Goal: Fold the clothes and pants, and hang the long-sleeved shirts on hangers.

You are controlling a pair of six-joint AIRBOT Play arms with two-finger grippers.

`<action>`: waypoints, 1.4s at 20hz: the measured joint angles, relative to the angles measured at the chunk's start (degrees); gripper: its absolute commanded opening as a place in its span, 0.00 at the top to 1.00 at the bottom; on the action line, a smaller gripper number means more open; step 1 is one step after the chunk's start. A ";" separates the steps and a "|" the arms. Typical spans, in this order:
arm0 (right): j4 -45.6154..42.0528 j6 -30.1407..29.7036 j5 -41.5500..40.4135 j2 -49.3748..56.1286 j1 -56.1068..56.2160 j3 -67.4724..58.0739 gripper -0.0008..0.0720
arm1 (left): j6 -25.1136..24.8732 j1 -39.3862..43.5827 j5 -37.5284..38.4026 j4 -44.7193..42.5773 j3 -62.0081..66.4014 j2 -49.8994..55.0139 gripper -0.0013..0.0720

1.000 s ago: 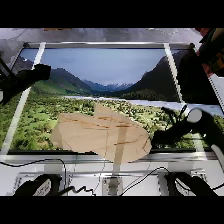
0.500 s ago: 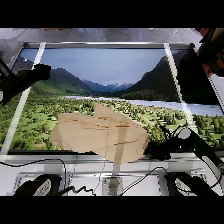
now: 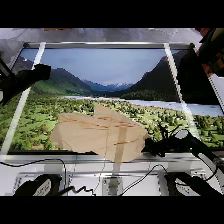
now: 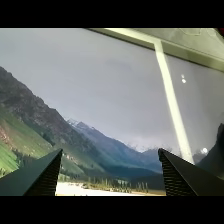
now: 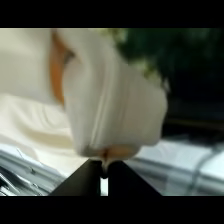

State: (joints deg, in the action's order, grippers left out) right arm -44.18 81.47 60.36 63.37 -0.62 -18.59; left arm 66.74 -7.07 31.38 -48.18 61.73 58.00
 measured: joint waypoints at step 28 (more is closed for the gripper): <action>-19.39 -2.67 -3.02 -6.03 0.96 -40.48 0.97 | -11.19 0.07 41.53 -4.85 -27.04 14.67 0.25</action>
State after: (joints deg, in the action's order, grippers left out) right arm -63.57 78.81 57.34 57.34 0.34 -59.07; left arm 55.55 -7.01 72.90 -53.04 34.70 72.66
